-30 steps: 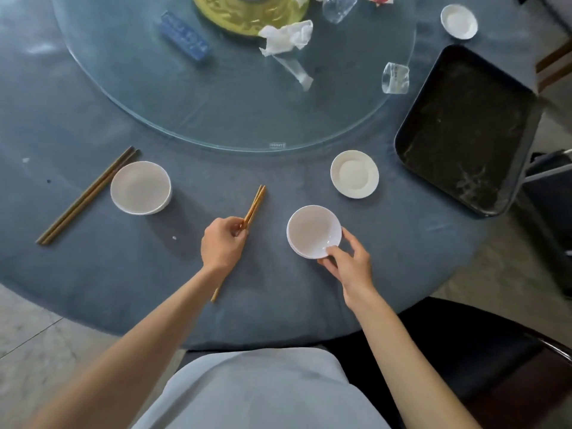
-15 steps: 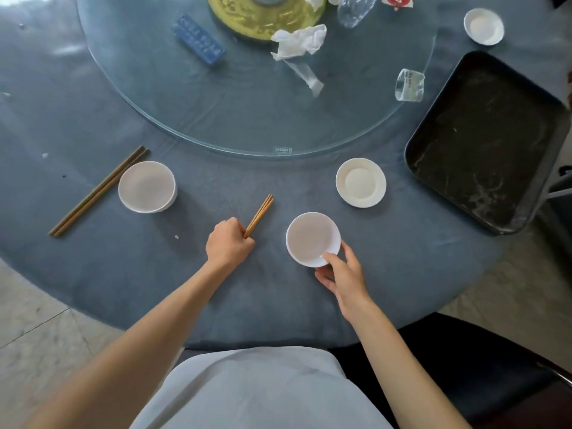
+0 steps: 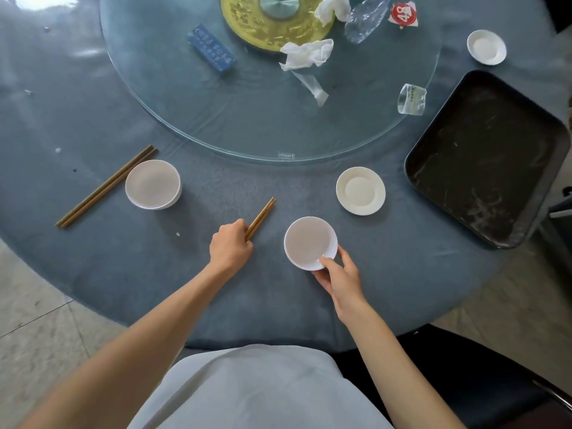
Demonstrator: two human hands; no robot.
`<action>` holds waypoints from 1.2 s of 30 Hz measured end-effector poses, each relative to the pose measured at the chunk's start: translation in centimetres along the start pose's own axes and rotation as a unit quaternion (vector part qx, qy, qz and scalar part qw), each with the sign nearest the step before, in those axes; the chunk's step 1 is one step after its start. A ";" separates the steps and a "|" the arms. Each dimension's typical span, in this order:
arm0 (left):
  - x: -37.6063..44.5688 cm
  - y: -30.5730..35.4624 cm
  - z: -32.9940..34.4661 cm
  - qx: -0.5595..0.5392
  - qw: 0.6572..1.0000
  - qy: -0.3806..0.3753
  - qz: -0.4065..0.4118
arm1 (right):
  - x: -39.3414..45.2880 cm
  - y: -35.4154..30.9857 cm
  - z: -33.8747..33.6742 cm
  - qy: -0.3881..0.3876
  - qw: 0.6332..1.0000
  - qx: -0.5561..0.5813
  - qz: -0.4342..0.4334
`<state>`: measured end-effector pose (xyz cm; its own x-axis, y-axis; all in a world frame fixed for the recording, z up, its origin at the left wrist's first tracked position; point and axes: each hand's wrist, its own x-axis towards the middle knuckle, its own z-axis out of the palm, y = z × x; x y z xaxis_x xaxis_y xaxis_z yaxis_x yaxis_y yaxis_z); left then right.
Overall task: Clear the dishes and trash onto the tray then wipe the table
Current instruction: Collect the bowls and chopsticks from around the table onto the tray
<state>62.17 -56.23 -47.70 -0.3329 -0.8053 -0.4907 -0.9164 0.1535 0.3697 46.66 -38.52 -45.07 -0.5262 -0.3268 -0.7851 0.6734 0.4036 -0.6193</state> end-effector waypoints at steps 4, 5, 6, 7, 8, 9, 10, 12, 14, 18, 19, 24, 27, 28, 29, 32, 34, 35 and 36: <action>-0.3 -0.1 -0.6 0.004 1.000 0.006 0.012 | -0.2 -0.1 0.0 0.002 1.000 -0.005 -0.010; -0.4 -0.2 -0.7 0.005 1.000 0.005 0.010 | -0.2 -0.2 0.0 0.003 1.000 -0.007 -0.011; -0.5 -0.3 -0.8 0.006 1.000 0.003 0.007 | -0.3 -0.2 0.0 0.003 1.000 -0.008 -0.012; -0.6 -0.4 -1.0 0.006 1.000 0.000 0.004 | -0.4 -0.2 0.1 0.004 1.000 -0.008 -0.012; -0.7 -0.5 -1.1 0.005 1.000 -0.005 0.001 | -0.5 -0.2 0.1 0.004 1.000 -0.007 -0.012; -0.8 -0.6 -1.3 0.001 1.000 -0.010 -0.002 | -0.6 -0.1 0.2 0.004 1.000 -0.004 -0.012; -0.9 -0.7 -1.4 -0.005 1.000 -0.015 -0.004 | -0.7 0.0 0.2 0.004 1.000 -0.002 -0.012; -1.0 -1.0 -1.9 -0.025 0.999 -0.026 -0.011 | -1.0 0.2 0.3 0.006 1.000 0.000 -0.014; -1.2 -1.6 -2.6 -0.047 0.998 -0.033 -0.016 | -1.3 0.5 0.5 0.008 1.000 -0.003 -0.016; -1.7 -2.8 -4.3 -0.074 0.997 -0.028 -0.011 | -2.3 1.2 1.6 -0.008 1.000 -0.018 -0.016; -1.8 -3.1 -4.9 -0.083 0.996 -0.026 -0.009 | -2.5 1.3 2.0 -0.014 0.999 -0.023 -0.017; -1.8 -5.9 -9.1 -0.117 0.992 -0.030 -0.018 | -4.1 1.4 5.4 -0.049 0.998 -0.042 -0.026; -1.4 -8.4 -12.0 -0.138 0.989 -0.036 -0.039 | -5.1 1.1 8.5 -0.069 0.996 -0.052 -0.031; -1.2 -9.3 -12.9 -0.141 0.988 -0.034 -0.047 | -5.4 1.0 9.7 -0.074 0.995 -0.055 -0.033; -1.0 -10.2 -14.0 -0.144 0.988 -0.033 -0.053 | -5.6 1.0 11.0 -0.079 0.995 -0.057 -0.035; 0.0 -13.3 -17.3 -0.142 0.988 -0.020 -0.061 | -6.4 0.9 15.0 -0.086 0.993 -0.064 -0.043; 1.2 -15.4 -19.7 -0.139 0.989 -0.011 -0.057 | -7.0 1.0 17.7 -0.089 0.993 -0.064 -0.050; 1.9 -16.5 -20.8 -0.138 0.989 -0.008 -0.055 | -7.2 1.2 19.0 -0.088 0.993 -0.061 -0.054; 2.8 -17.5 -21.8 -0.135 0.989 -0.003 -0.053 | -7.3 1.4 20.4 -0.087 0.993 -0.055 -0.057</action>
<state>82.17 -73.68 -38.32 -0.2396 -0.8048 -0.5431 -0.8538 -0.0917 0.5125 62.01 -52.98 -40.02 -0.4917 -0.5148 -0.7023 0.5484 0.4433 -0.7090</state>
